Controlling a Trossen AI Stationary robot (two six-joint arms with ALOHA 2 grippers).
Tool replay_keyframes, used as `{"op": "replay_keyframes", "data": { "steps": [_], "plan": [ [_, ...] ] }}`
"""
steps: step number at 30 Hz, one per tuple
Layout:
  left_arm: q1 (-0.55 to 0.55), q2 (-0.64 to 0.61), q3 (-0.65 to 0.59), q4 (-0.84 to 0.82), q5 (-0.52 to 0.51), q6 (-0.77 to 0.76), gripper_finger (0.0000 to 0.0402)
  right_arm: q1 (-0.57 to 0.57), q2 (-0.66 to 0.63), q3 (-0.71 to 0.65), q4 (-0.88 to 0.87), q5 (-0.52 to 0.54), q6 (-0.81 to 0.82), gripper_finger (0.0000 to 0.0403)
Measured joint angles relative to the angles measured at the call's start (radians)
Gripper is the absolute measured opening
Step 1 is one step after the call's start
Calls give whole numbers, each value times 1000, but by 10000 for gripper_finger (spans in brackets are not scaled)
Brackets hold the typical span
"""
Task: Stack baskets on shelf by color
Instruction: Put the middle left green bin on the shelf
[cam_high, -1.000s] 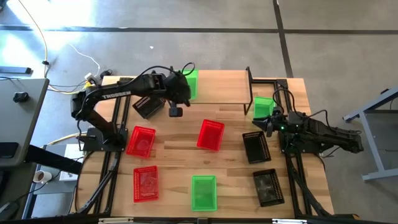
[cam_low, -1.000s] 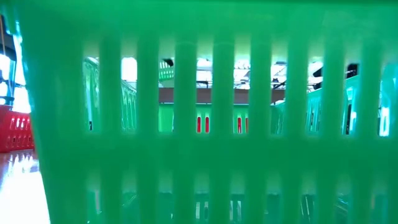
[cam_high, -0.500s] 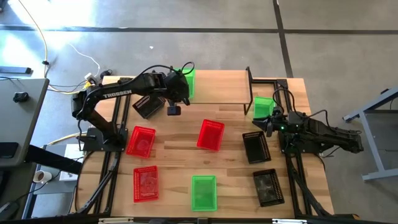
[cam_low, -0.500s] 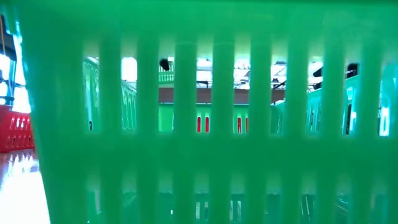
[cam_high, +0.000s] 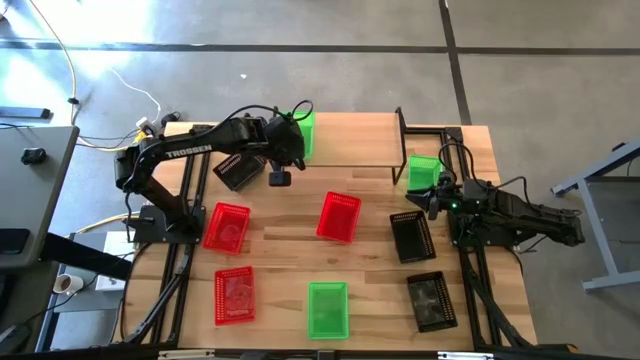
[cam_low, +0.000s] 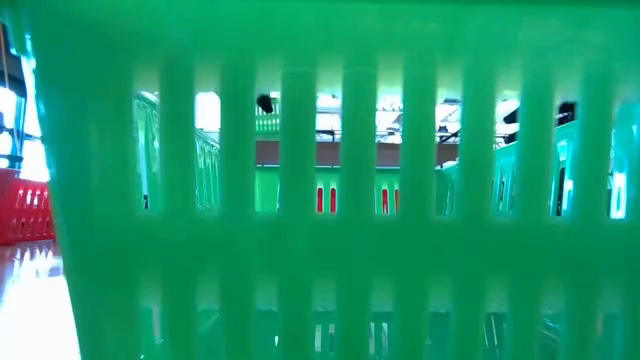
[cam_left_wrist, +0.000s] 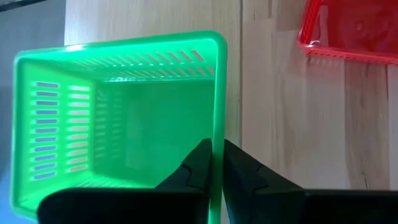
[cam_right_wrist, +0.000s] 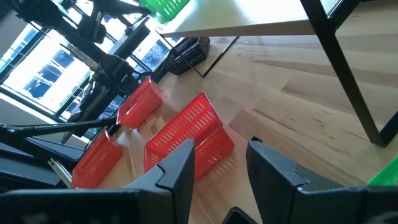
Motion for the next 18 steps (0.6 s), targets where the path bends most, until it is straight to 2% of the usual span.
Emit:
{"op": "replay_keyframes", "data": {
  "steps": [18],
  "plan": [
    [-1,0,0,0,0,-1,24,0,0,0,0,0,0,130]
  ]
}}
